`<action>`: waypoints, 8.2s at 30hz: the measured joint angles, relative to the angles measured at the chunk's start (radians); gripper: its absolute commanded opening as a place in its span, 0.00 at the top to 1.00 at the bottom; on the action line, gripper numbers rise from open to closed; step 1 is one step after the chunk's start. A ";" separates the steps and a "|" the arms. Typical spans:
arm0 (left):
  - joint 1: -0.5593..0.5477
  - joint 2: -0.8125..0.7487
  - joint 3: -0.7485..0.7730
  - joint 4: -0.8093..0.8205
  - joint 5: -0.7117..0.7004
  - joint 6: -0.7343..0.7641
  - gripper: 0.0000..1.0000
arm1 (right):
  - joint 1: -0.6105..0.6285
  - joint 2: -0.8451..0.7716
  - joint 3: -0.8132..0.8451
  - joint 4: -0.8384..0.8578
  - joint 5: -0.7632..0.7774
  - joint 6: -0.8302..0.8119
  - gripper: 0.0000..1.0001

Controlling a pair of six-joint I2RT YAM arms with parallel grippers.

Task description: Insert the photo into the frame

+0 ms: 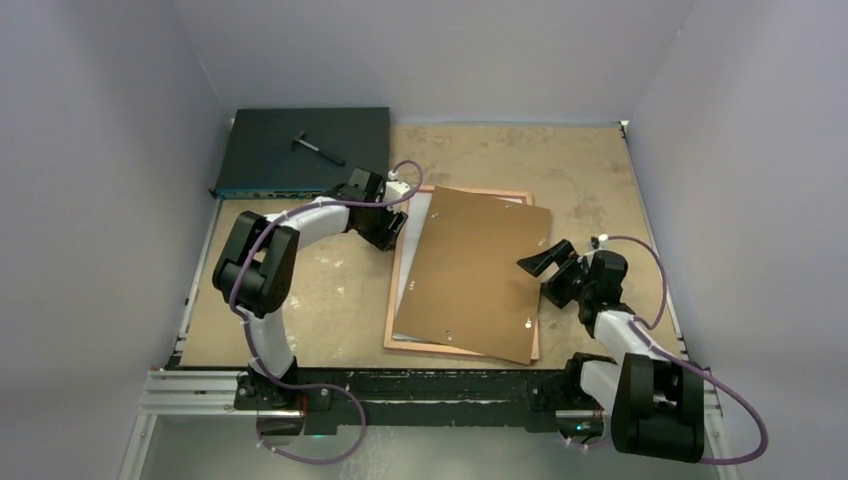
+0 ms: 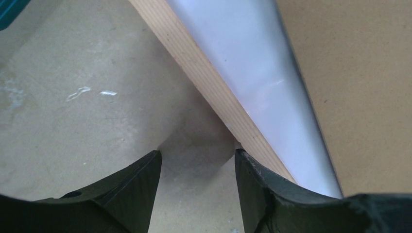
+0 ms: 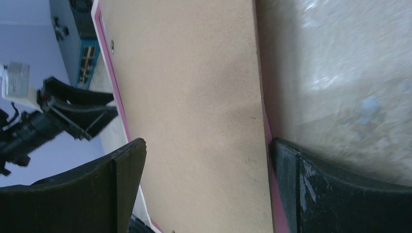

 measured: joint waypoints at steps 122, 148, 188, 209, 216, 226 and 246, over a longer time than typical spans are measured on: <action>0.033 -0.044 -0.062 -0.007 -0.001 0.060 0.72 | 0.195 0.045 0.270 0.024 -0.161 0.196 1.00; 0.033 -0.055 -0.075 -0.013 0.014 0.059 0.78 | 0.195 0.127 0.192 0.134 -0.203 0.216 1.00; 0.040 -0.095 -0.138 0.014 0.067 0.066 0.82 | 0.195 0.176 0.145 0.202 -0.164 0.159 1.00; 0.043 -0.114 -0.167 0.020 0.108 0.085 0.83 | 0.336 0.221 0.363 -0.277 0.232 -0.161 0.01; 0.043 -0.114 -0.168 0.018 0.111 0.085 0.84 | 0.361 0.161 0.487 -0.422 0.373 -0.243 0.02; 0.045 -0.115 -0.156 -0.019 0.114 0.085 0.81 | 0.410 0.116 0.501 -0.479 0.447 -0.261 0.25; 0.080 -0.325 0.082 -0.399 -0.024 0.139 0.13 | 0.539 0.236 0.568 -0.221 0.361 -0.139 0.02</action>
